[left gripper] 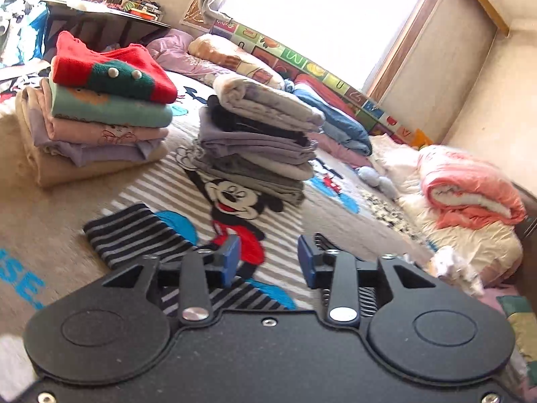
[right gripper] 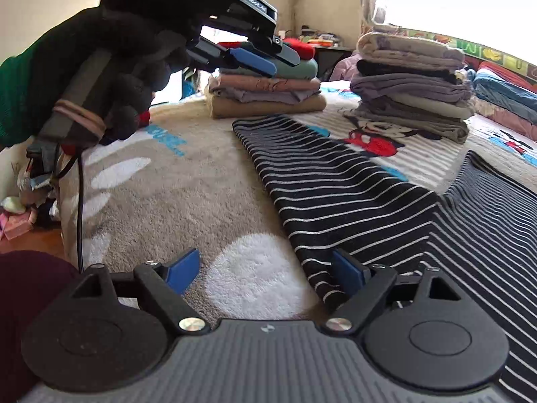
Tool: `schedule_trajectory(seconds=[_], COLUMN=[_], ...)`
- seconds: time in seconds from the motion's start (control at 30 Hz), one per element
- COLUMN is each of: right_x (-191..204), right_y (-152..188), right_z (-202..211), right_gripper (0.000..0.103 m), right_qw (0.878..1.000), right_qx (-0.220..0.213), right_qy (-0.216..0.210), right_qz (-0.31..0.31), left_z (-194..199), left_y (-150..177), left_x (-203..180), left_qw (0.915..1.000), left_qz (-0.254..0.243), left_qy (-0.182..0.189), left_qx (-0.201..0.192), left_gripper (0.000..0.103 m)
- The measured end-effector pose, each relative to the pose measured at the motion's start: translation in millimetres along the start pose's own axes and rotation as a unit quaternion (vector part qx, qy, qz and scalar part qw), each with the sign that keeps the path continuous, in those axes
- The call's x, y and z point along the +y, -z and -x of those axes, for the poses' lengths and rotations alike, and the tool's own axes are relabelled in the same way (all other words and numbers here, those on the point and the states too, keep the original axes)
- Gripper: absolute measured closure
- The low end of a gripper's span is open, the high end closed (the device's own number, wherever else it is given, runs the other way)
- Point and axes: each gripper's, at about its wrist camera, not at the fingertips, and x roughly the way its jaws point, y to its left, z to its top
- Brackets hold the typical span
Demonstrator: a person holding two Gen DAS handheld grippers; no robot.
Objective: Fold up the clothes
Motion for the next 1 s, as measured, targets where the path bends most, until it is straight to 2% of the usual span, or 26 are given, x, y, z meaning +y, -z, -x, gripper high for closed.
schedule_trajectory(seconds=[0.1,0.2,0.33,0.4,0.47,0.53,0.7,0.77,0.83,0.93,0.97,1.0], right_x=[-3,-13,-39,-55,-71,-88,-131,-148,-164,-181,-185,-188], right_y=[5,20,46,65,83,100,145,166,188,214,219,221], right_z=[50,101,162,191,214,231,262,268,274,287,291,293], right_gripper=[0.021,0.021,0.021,0.02,0.02,0.02,0.019,0.017,0.017,0.018,0.018,0.018], right_qw=[0.998,0.995,0.988,0.979,0.967,0.949,0.889,0.864,0.834,0.788,0.777,0.774], right_qx=[-0.047,-0.065,-0.083,-0.098,-0.109,-0.125,-0.177,-0.182,-0.187,-0.229,-0.242,-0.247], right_qy=[-0.009,-0.015,0.008,0.029,0.053,0.078,0.123,0.141,0.163,0.152,0.15,0.152], right_qz=[-0.042,-0.07,-0.13,-0.176,-0.224,-0.28,-0.404,-0.447,-0.492,-0.55,-0.561,-0.563], left_z=[21,19,13,8,1,-7,-27,-18,-12,-4,-2,1], left_y=[17,45,100,133,163,190,229,221,224,229,231,233], left_x=[-24,-53,-98,-119,-133,-143,-154,-155,-167,-186,-192,-198], left_qw=[0.9984,0.9982,0.9964,0.9912,0.9825,0.971,0.9384,0.948,0.9461,0.9422,0.9406,0.9389], left_qz=[0.045,0.04,-0.047,-0.109,-0.166,-0.218,-0.322,-0.299,-0.307,-0.319,-0.323,-0.326], left_qy=[0.034,0.042,0.048,0.041,0.038,0.041,0.002,0.015,0.035,0.065,0.075,0.085], left_qx=[-0.005,0.012,0.053,0.064,0.075,0.09,0.125,0.109,0.098,0.08,0.074,0.069], left_gripper=[0.045,0.045,0.045,0.045,0.045,0.045,0.044,0.044,0.044,0.044,0.045,0.045])
